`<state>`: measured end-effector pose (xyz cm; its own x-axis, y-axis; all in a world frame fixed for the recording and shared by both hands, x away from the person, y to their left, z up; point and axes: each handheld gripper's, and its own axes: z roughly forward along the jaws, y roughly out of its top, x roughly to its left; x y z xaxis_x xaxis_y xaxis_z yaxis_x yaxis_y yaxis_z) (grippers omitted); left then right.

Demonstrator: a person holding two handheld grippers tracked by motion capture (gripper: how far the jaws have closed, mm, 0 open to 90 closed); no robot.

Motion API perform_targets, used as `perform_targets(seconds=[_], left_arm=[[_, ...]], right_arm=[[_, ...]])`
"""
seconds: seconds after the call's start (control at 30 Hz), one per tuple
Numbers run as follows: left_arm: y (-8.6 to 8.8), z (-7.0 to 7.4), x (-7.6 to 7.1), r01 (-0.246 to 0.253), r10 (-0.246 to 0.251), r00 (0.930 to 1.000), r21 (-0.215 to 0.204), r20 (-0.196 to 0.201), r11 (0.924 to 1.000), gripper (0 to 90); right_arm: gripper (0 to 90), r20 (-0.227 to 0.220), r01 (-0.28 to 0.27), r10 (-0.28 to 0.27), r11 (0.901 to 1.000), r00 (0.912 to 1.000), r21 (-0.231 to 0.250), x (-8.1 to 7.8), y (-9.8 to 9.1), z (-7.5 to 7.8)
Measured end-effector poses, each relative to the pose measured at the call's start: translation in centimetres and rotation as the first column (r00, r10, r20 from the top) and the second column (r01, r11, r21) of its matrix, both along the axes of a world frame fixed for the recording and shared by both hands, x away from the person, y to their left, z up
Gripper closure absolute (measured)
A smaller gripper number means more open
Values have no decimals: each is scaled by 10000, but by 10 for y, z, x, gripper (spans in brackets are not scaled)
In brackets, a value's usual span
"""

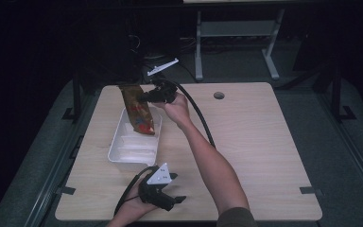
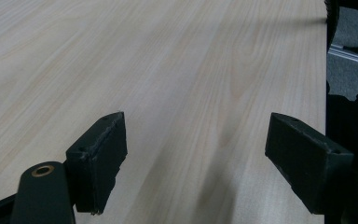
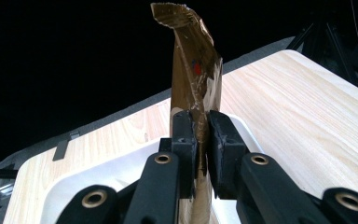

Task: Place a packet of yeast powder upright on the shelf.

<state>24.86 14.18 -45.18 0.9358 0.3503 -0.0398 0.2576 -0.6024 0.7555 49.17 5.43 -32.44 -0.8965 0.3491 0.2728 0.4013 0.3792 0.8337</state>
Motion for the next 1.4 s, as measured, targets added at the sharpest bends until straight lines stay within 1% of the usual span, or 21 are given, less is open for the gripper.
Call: perform_targets(seconds=[0.07,0.2,0.23,0.33,0.47,0.53,0.6,0.73,0.83,0.93,1.17,1.2,1.4], left_arm=[[0,0,0,4,-4,10000,8,-18,10000,202],[1,0,1,-48,48,10000,-23,-49,10000,202],[1,0,1,-33,33,10000,6,-49,10000,202],[1,-1,1,-16,16,10000,48,-32,10000,202],[0,-1,0,5,-6,10000,104,47,9999,202],[0,0,0,0,0,10000,68,57,10000,202],[1,0,0,-21,20,10000,51,56,10000,202],[1,0,1,-29,29,10000,46,62,10000,202],[1,0,1,-24,23,10000,72,66,10000,202],[1,0,1,-23,23,10000,89,60,10000,202],[1,0,1,-29,28,10000,83,62,10000,202],[1,0,1,-22,21,10000,91,58,10000,202],[1,0,0,-29,29,10000,48,53,10000,202]], right_arm=[[813,-34,40,-40,10000,10000,21,1,1,-1],[813,52,45,-44,9999,10000,-115,1,2,-4],[813,44,144,-144,9998,9999,-154,2,2,-8],[814,-48,179,-180,9996,9998,-230,4,3,-13],[814,-166,177,-179,9997,9997,-156,5,4,-20],[815,-221,171,-176,9997,9996,-201,5,6,-22],[815,-258,163,-166,9998,9995,-121,5,6,-23],[816,-250,240,-242,9997,9994,-59,4,10,-24],[817,-119,238,-238,9997,9996,-23,4,13,-24],[818,-155,372,-369,9992,9992,172,3,12,-24],[819,-154,411,-409,9991,9990,128,4,14,-26],[819,-107,515,-513,9985,9986,163,3,13,-27],[818,23,574,-574,9981,9983,227,2,14,-29]])
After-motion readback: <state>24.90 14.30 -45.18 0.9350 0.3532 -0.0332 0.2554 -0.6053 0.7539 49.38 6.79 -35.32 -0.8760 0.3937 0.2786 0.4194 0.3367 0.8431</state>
